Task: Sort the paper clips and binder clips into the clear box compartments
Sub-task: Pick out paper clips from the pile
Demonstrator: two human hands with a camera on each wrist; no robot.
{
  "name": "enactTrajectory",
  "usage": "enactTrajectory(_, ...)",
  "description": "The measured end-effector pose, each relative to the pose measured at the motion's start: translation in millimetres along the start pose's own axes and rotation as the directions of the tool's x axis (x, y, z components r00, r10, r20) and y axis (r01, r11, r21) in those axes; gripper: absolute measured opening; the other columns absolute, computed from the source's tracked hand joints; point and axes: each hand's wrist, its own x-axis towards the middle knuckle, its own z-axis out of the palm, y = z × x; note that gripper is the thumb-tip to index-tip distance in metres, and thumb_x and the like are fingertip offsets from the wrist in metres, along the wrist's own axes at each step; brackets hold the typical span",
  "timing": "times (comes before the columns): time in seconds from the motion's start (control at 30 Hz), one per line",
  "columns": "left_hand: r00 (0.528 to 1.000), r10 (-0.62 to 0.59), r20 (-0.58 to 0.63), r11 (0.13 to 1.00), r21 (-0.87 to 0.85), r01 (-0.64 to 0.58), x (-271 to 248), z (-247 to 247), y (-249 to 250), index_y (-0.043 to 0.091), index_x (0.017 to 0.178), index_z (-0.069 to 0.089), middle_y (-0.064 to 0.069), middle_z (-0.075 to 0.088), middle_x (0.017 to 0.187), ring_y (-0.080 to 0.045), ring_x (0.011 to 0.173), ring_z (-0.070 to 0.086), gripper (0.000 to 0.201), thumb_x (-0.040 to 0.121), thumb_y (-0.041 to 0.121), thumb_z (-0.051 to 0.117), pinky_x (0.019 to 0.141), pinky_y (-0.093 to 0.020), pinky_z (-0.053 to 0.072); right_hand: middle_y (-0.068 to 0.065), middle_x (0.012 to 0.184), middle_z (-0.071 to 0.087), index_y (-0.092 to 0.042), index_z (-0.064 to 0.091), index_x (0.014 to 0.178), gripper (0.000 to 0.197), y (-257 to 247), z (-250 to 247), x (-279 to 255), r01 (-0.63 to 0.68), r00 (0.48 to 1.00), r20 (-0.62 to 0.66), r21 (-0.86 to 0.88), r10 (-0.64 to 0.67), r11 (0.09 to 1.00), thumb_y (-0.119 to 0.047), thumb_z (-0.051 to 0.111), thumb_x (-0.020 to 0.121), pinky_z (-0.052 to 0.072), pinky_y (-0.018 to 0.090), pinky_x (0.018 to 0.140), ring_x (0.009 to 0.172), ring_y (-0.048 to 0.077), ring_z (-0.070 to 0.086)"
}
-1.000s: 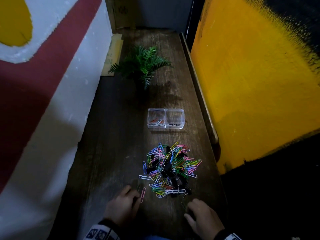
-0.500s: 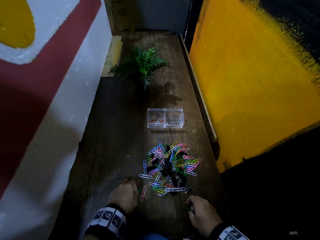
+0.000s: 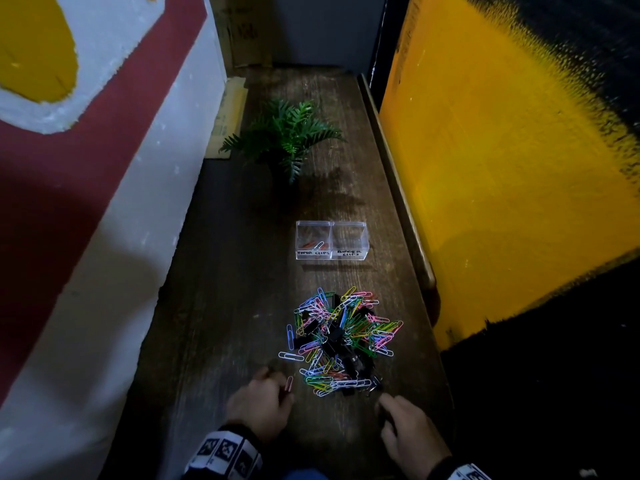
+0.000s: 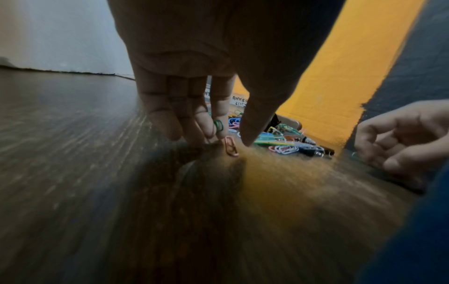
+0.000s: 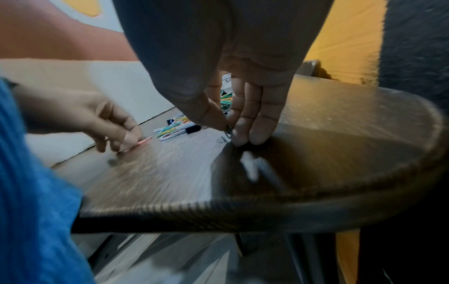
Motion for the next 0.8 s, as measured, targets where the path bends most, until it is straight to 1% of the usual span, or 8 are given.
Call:
enactTrajectory(0.17,0.999,-0.024,0.027,0.999,0.031,0.023,3,-4,0,0.027,0.105,0.057,0.006,0.058,0.116,-0.018,0.105,0.061,0.022,0.094,0.039,0.042,0.084,-0.031,0.048,-0.012,0.083,0.050,-0.027,0.052,0.085,0.016,5,-6,0,-0.031,0.999,-0.028,0.049,0.033,0.998,-0.017,0.048,0.074,0.047,0.025,0.072,0.078,0.007,0.055)
enactTrajectory(0.33,0.994,-0.018,0.110,0.998,0.062,0.011,6,-9,4,0.022,0.102,0.053,-0.002,0.060,0.114,-0.024,0.107,0.061,0.021,0.094,0.033,0.036,0.087,-0.035,0.048,-0.012,0.087,0.056,-0.034,0.047,0.077,0.017,6,-9,6,-0.061,0.997,-0.036,0.055,0.063,0.997,-0.018,0.052,0.076,0.046,0.021,0.074,0.079,0.002,0.054)
enactTrajectory(0.43,0.990,0.037,0.136,0.999,-0.024,-0.034,7,-10,-2,0.027,0.081,0.044,0.006,0.052,0.081,-0.020,0.101,0.062,0.011,0.090,0.035,0.045,0.082,-0.029,0.045,-0.011,0.084,0.055,-0.034,0.045,0.073,0.020,2,-15,13,-0.049,0.997,-0.051,0.095,0.054,0.994,-0.016,0.053,0.077,0.046,0.022,0.072,0.076,0.001,0.053)
enactTrajectory(0.5,0.988,0.067,0.139,0.994,-0.094,-0.054,9,-13,-6,0.032,0.068,0.038,0.010,0.043,0.067,-0.004,0.080,0.061,0.020,0.082,0.036,0.050,0.073,-0.019,0.041,-0.011,0.080,0.055,-0.032,0.046,0.073,0.023,-4,-23,22,-0.009,0.997,-0.076,0.128,0.019,0.992,-0.013,0.055,0.080,0.044,0.019,0.068,0.076,0.001,0.052)
enactTrajectory(0.57,0.994,0.062,0.090,0.982,-0.184,-0.044,14,-20,-6,0.036,0.063,0.046,0.009,0.052,0.060,0.004,0.058,0.053,0.016,0.075,0.033,0.056,0.061,-0.011,0.038,-0.012,0.078,0.056,-0.031,0.049,0.074,0.026,-12,-34,37,0.047,0.992,-0.122,0.164,-0.027,0.985,-0.008,0.058,0.082,0.042,0.013,0.065,0.076,0.000,0.053)
enactTrajectory(0.6,0.998,0.059,0.030,0.969,-0.241,-0.050,18,-26,-5,0.038,0.065,0.052,0.008,0.057,0.058,0.004,0.055,0.054,0.016,0.073,0.029,0.061,0.057,-0.009,0.038,-0.012,0.077,0.057,-0.029,0.052,0.074,0.027,-17,-41,47,0.078,0.986,-0.161,0.186,-0.048,0.980,-0.004,0.059,0.081,0.041,0.012,0.064,0.075,0.000,0.054)
enactTrajectory(0.7,0.983,0.076,-0.169,0.927,-0.352,-0.132,45,-54,11,0.032,0.069,0.058,0.009,0.064,0.060,-0.001,0.057,0.059,0.018,0.074,0.019,0.069,0.058,-0.020,0.047,-0.008,0.074,0.062,-0.024,0.058,0.074,0.025,-37,-64,87,0.134,0.967,-0.247,0.285,-0.063,0.949,0.000,0.062,0.081,0.045,0.015,0.068,0.072,0.001,0.057)
enactTrajectory(0.8,0.967,0.076,-0.241,0.917,-0.364,-0.163,88,-95,40,0.028,0.076,0.062,0.010,0.065,0.070,-0.002,0.065,0.060,0.013,0.080,0.017,0.069,0.060,-0.020,0.046,-0.007,0.085,0.065,-0.025,0.061,0.080,0.024,-64,-92,130,0.065,0.984,-0.176,0.360,-0.001,0.931,-0.001,0.061,0.084,0.049,0.018,0.076,0.082,0.007,0.061)
